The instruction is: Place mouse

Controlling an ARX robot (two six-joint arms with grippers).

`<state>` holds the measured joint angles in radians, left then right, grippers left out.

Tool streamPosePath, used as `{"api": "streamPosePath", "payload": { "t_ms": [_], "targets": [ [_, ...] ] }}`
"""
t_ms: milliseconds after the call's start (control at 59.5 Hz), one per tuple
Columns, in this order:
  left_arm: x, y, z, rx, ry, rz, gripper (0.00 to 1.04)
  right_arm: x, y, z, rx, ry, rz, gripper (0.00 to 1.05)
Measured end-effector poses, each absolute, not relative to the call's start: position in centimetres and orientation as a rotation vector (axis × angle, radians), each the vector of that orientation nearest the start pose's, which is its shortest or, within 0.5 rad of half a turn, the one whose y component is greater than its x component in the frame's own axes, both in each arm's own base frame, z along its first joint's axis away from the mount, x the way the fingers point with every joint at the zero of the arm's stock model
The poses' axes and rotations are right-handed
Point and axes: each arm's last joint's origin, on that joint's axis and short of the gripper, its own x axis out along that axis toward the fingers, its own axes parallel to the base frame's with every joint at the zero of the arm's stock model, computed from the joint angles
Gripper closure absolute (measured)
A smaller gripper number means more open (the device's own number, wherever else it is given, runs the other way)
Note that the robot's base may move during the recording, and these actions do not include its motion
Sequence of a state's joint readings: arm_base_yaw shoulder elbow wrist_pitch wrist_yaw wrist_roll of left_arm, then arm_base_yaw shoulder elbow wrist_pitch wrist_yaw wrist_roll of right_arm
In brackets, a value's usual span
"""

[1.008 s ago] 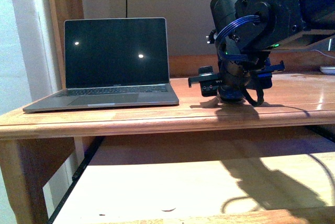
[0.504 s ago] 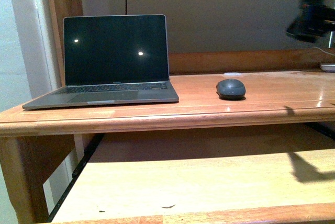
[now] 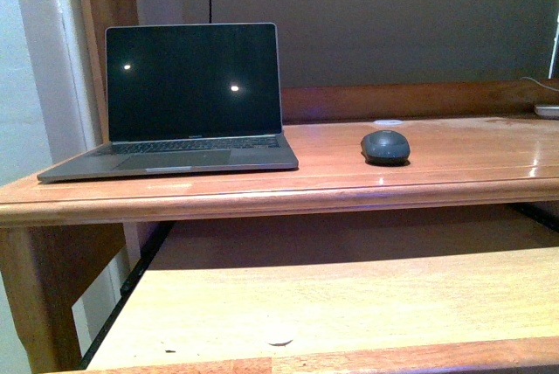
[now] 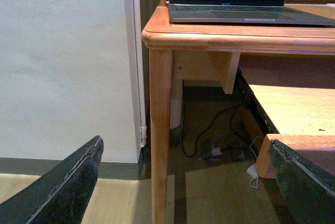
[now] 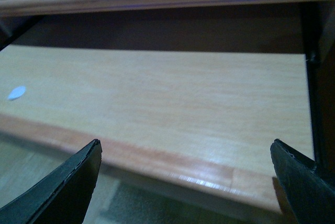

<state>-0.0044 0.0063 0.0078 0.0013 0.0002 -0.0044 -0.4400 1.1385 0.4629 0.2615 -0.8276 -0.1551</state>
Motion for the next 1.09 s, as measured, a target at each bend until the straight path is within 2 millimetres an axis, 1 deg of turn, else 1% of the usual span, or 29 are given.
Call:
{"api": "streamPosePath", "payload": {
  "t_ms": [151, 286, 370, 521, 622, 655, 807, 891, 975, 1092],
  "targets": [
    [9.8, 0.0, 16.6, -0.004, -0.003, -0.005, 0.08, 19.2, -7.3, 18.0, 0.073, 0.379, 0.469, 0.07],
    [9.8, 0.0, 16.6, -0.004, -0.003, -0.005, 0.08, 18.9, -6.6, 17.1, 0.043, 0.397, 0.503, 0.07],
    [9.8, 0.0, 16.6, -0.004, -0.003, -0.005, 0.08, 19.4, -5.9, 16.9, 0.006, 0.384, 0.518, 0.07],
    [9.8, 0.0, 16.6, -0.004, -0.003, -0.005, 0.08, 20.9, -4.4, 16.5, -0.028, 0.379, 0.508, 0.07],
    [9.8, 0.0, 16.6, -0.004, -0.002, -0.005, 0.08, 21.9, -2.9, 16.1, -0.039, 0.391, 0.526, 0.07],
    [9.8, 0.0, 16.6, -0.004, -0.002, -0.005, 0.08, 22.3, -2.1, 16.0, -0.042, 0.392, 0.54, 0.07],
    [9.8, 0.0, 16.6, -0.004, -0.003, -0.005, 0.08, 24.4, 0.2, 16.0, -0.048, 0.367, 0.537, 0.07],
    [9.8, 0.0, 16.6, -0.004, -0.003, -0.005, 0.08, 26.2, 1.5, 16.1, -0.049, 0.345, 0.494, 0.07],
    [9.8, 0.0, 16.6, -0.004, -0.002, -0.005, 0.08, 29.3, 3.1, 16.3, -0.048, 0.326, 0.412, 0.07],
    [9.8, 0.0, 16.6, -0.004, -0.003, -0.005, 0.08, 31.9, 4.4, 16.4, -0.047, 0.319, 0.324, 0.07]
  ]
}}
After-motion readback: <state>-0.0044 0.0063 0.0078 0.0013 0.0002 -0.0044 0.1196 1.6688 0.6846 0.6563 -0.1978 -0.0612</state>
